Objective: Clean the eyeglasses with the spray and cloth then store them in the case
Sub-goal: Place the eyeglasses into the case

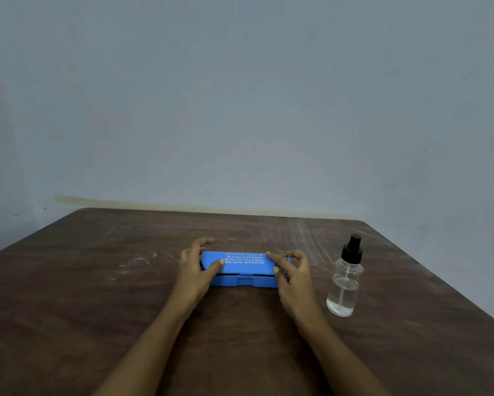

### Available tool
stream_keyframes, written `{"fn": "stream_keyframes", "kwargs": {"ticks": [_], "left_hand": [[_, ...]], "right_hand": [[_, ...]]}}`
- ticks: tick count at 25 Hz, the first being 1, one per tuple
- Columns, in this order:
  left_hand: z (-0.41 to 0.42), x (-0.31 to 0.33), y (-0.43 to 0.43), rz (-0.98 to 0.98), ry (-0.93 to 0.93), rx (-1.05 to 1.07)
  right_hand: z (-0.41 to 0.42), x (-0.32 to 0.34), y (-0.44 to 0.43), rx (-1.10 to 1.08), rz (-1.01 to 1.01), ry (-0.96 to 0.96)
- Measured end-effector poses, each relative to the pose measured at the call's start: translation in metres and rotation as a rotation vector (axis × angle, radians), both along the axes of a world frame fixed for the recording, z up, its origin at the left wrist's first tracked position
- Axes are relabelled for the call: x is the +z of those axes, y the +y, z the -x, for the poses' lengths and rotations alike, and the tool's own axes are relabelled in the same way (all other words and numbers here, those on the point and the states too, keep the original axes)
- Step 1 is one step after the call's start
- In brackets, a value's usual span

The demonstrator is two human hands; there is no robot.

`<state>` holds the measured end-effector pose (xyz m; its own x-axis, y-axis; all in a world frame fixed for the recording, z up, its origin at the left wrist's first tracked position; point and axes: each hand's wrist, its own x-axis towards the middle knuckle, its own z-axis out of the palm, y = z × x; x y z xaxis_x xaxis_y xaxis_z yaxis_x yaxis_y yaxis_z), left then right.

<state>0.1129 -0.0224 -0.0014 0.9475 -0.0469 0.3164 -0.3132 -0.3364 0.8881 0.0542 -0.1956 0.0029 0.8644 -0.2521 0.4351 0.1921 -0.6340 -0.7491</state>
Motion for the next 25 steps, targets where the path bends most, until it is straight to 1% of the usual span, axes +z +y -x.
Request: {"fn": "stream_keyframes", "kwargs": {"ticks": [3, 7, 12, 15, 25], "left_hand": [[0.0026, 0.0028, -0.0027, -0.086, -0.048, 0.017], [0.0059, 0.0016, -0.0051, -0.102, -0.078, 0.020], [0.0062, -0.0008, -0.0050, -0.176, -0.115, -0.003], [0.0057, -0.0003, -0.0054, -0.184, -0.101, -0.002], [0.0063, -0.0031, -0.0044, -0.239, -0.163, -0.018]], "right_hand": [[-0.0004, -0.0010, -0.0003, 0.002, 0.001, 0.010], [-0.0015, -0.0023, -0.0017, 0.004, 0.068, 0.048], [-0.0017, -0.0022, -0.0012, -0.010, 0.069, 0.047], [-0.0011, -0.0022, -0.0007, -0.014, 0.079, 0.056], [-0.0002, -0.0029, 0.0016, -0.023, 0.128, 0.074]]}}
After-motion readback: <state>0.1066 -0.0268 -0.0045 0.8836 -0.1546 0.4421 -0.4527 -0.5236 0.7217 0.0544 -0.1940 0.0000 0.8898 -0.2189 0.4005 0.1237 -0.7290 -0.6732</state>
